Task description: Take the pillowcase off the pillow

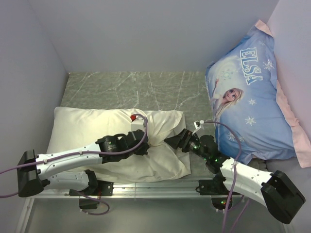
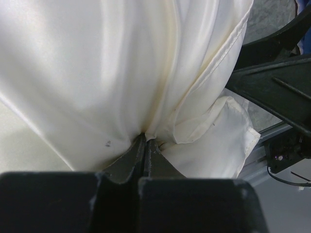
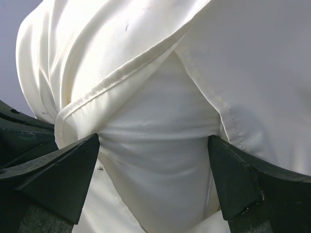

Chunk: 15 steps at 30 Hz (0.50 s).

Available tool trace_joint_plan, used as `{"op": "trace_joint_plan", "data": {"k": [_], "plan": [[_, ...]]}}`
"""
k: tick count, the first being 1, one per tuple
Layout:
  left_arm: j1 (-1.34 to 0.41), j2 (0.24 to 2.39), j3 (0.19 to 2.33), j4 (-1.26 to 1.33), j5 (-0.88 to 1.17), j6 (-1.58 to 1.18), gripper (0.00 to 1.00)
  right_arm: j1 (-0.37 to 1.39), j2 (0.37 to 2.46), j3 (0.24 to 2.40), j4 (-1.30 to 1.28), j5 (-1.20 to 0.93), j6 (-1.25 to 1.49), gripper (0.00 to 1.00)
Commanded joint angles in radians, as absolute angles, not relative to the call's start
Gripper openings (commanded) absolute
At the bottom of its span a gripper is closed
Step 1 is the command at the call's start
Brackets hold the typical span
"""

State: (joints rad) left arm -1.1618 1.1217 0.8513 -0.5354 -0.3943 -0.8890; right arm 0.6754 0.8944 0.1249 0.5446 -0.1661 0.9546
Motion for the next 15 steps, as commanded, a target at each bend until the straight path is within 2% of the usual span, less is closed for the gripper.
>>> {"op": "trace_joint_plan", "data": {"k": [1,11,14,15], "plan": [[-1.181,1.137,0.845,-0.655,-0.357,-0.893,0.0,0.661,0.897,0.138,0.589,-0.112,0.966,1.0],[-1.19,1.143,0.859,-0.658,-0.373,-0.885,0.0,0.66,1.061,0.187,0.61,-0.158,0.942,0.99],[-1.19,1.146,0.879,-0.664,-0.387,-0.868,0.0,0.66,1.101,0.25,0.623,-0.187,0.934,0.9],[-1.19,1.147,0.888,-0.667,-0.396,-0.864,0.0,0.66,1.092,0.276,0.611,-0.202,0.931,0.71]]}}
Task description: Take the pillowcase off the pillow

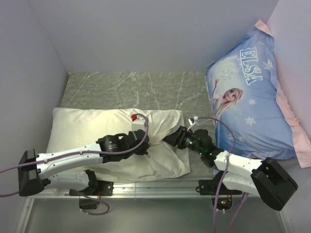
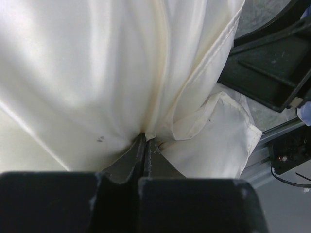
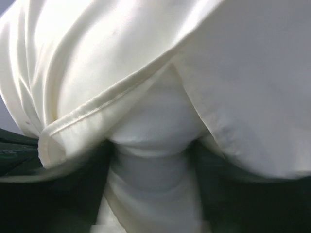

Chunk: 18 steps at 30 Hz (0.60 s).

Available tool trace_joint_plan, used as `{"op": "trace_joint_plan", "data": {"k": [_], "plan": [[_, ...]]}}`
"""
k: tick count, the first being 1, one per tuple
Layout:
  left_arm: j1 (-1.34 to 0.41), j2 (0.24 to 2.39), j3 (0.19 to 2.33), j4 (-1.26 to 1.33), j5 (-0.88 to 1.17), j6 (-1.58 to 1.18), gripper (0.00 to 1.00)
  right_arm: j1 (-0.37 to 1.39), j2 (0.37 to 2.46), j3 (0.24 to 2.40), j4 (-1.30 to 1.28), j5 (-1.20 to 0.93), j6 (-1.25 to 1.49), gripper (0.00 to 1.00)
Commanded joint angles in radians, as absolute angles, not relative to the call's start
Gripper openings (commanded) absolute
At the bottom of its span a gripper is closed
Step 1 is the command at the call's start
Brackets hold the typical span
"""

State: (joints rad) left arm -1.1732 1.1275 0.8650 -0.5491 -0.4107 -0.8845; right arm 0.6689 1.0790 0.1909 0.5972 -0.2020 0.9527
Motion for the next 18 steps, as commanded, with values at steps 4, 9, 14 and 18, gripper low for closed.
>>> {"op": "trace_joint_plan", "data": {"k": [4,9,14,18], "plan": [[-1.184,1.176,0.972,-0.715,-0.474,-0.81,0.01,0.661,0.968,0.448,0.363,-0.138,0.867,0.0],[-1.094,1.204,1.065,-0.655,-0.474,-0.73,0.03,0.64,0.799,0.753,0.068,0.066,0.753,0.0],[-0.953,1.216,1.11,-0.555,-0.419,-0.615,0.02,0.595,0.854,1.119,-0.162,0.17,0.629,0.0],[-0.835,1.241,1.189,-0.526,-0.4,-0.545,0.02,0.592,0.923,1.349,-0.235,0.173,0.583,0.0]]}}
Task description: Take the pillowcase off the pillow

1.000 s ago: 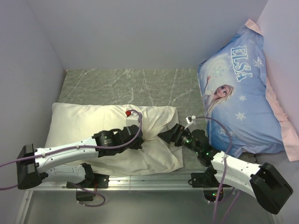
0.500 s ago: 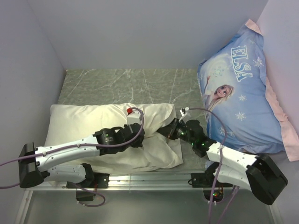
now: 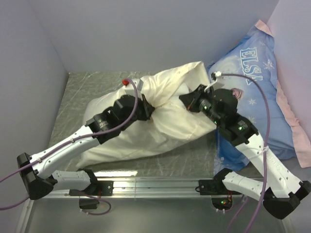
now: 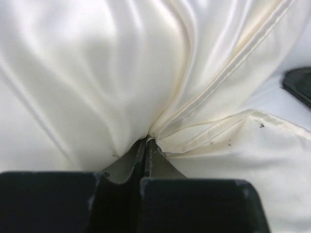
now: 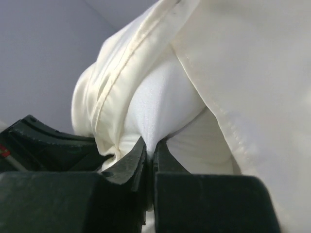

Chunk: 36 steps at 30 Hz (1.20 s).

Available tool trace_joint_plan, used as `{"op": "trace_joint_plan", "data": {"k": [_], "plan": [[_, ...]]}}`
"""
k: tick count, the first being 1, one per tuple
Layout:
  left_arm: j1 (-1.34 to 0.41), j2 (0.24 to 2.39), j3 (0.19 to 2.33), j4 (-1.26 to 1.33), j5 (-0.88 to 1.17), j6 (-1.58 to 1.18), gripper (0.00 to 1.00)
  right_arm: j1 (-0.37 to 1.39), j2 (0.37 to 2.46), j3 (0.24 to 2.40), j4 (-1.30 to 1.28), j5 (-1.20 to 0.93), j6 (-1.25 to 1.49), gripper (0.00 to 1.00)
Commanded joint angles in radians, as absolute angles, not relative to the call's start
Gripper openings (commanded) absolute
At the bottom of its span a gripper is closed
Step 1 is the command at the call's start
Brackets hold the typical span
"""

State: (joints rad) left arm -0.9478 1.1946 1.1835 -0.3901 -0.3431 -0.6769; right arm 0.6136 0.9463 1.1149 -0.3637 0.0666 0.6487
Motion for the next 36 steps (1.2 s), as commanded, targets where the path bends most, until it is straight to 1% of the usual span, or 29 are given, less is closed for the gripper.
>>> {"op": "trace_joint_plan", "data": {"k": [1,2,5,6,7,8,10,11,13,16,17,20,22,24,27,30,33,36], "plan": [[-0.807,1.256,1.219,-0.528,-0.388,-0.526,0.02,0.591,0.937,1.392,-0.257,0.173,0.569,0.0],[-0.749,1.267,1.233,-0.532,-0.388,-0.525,0.01,0.591,0.974,1.479,-0.274,0.169,0.563,0.0],[-0.658,1.31,1.288,-0.551,-0.336,-0.519,0.01,0.592,1.032,1.607,-0.342,0.172,0.542,0.0],[-0.657,1.321,1.301,-0.554,-0.33,-0.515,0.0,0.591,1.034,1.611,-0.338,0.157,0.545,0.0],[-0.657,1.322,1.333,-0.551,-0.321,-0.494,0.04,0.594,1.037,1.608,-0.322,0.146,0.546,0.0],[-0.673,1.318,1.342,-0.539,-0.24,-0.477,0.17,0.597,1.042,1.592,-0.318,0.132,0.549,0.0],[-0.718,1.275,1.341,-0.471,-0.218,-0.431,0.4,0.61,1.046,1.56,-0.295,0.12,0.568,0.0],[-0.77,1.26,1.338,-0.456,-0.213,-0.414,0.63,0.623,1.039,1.499,-0.276,0.126,0.574,0.0],[-0.81,1.244,1.356,-0.478,-0.203,-0.405,0.77,0.679,1.035,1.406,-0.224,0.167,0.583,0.0],[-0.899,1.2,1.321,-0.485,-0.235,-0.432,0.89,0.747,1.067,1.326,-0.186,0.208,0.588,0.0],[-0.952,1.18,1.306,-0.477,-0.259,-0.442,0.89,0.761,1.077,1.315,-0.18,0.221,0.586,0.0],[-1.032,1.077,1.237,-0.439,-0.305,-0.48,0.91,0.776,1.097,1.275,-0.155,0.224,0.594,0.0],[-1.084,1.003,1.189,-0.431,-0.351,-0.482,0.91,0.776,1.118,1.285,-0.166,0.227,0.591,0.0],[-1.104,0.939,1.151,-0.417,-0.36,-0.454,0.91,0.776,1.132,1.31,-0.175,0.235,0.583,0.0],[-1.143,0.876,1.112,-0.353,-0.313,-0.396,0.92,0.778,1.164,1.351,-0.202,0.241,0.581,0.0],[-1.16,0.893,1.147,-0.365,-0.314,-0.358,0.92,0.778,1.198,1.407,-0.224,0.256,0.583,0.0],[-1.207,0.951,1.149,-0.423,-0.395,-0.334,0.91,0.778,1.216,1.443,-0.244,0.271,0.583,0.0],[-1.308,0.975,1.112,-0.374,-0.495,-0.313,0.91,0.778,1.246,1.502,-0.273,0.278,0.578,0.0]]}}
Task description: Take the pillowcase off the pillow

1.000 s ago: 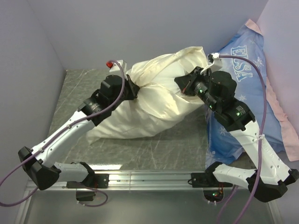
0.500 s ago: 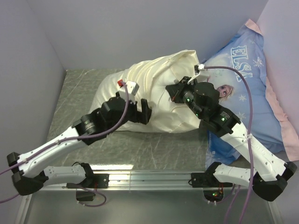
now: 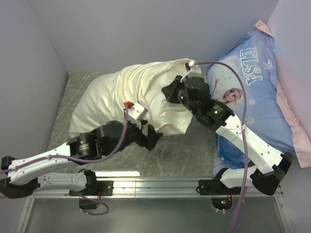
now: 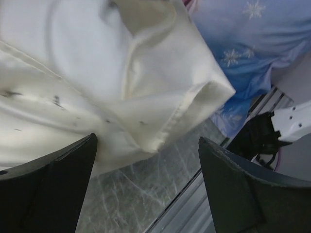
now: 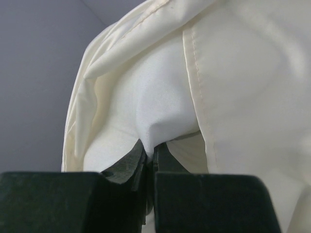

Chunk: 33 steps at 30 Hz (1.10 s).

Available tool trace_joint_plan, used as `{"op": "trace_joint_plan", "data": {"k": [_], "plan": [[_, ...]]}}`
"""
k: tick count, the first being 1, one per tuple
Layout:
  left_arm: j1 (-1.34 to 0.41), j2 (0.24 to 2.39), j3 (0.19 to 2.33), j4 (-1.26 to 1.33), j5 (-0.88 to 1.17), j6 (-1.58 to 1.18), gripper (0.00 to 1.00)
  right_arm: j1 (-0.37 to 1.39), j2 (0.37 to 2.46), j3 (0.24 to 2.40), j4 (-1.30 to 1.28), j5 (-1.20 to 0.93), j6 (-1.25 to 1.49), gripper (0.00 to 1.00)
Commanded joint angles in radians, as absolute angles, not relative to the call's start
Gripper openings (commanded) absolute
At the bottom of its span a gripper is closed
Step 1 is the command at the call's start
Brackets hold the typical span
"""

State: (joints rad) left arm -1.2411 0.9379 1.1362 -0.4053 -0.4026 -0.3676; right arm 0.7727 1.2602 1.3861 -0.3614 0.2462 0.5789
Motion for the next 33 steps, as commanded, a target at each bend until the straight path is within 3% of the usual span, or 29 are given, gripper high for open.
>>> {"op": "trace_joint_plan", "data": {"k": [1,8,10,12,13,15,17,19,25,30,31,33], "plan": [[-1.363,0.986,1.108,-0.361,-0.53,-0.31,0.92,0.778,1.264,1.534,-0.284,0.279,0.577,0.0],[-1.526,1.155,1.14,-0.489,-1.107,-0.421,0.93,0.778,1.307,1.643,-0.337,0.272,0.577,0.0],[-1.538,1.186,1.164,-0.54,-1.26,-0.483,0.89,0.776,1.307,1.657,-0.341,0.264,0.581,0.0],[-1.54,1.221,1.186,-0.613,-1.325,-0.57,0.75,0.776,1.305,1.672,-0.35,0.259,0.583,0.0],[-1.54,1.229,1.186,-0.617,-1.339,-0.58,0.58,0.778,1.302,1.677,-0.353,0.258,0.586,0.0],[-1.54,1.25,1.177,-0.649,-1.357,-0.616,0.37,0.776,1.299,1.704,-0.365,0.253,0.583,0.0],[-1.539,1.27,1.174,-0.701,-1.387,-0.722,0.01,0.776,1.296,1.726,-0.377,0.25,0.581,0.0],[-1.537,1.282,1.178,-0.816,-1.397,-0.834,0.0,0.776,1.289,1.747,-0.387,0.25,0.578,0.0],[-1.528,1.29,1.065,-0.815,-1.35,-1.021,0.0,0.778,1.279,1.799,-0.413,0.265,0.563,0.0],[-1.519,1.145,0.899,-0.473,-1.217,-0.814,0.01,0.778,1.296,1.841,-0.451,0.265,0.558,0.0],[-1.531,1.108,0.879,-0.407,-1.201,-0.767,0.17,0.776,1.299,1.848,-0.46,0.267,0.555,0.0],[-1.537,0.996,0.815,-0.256,-1.142,-0.643,0.4,0.778,1.308,1.856,-0.474,0.281,0.548,0.0]]}}
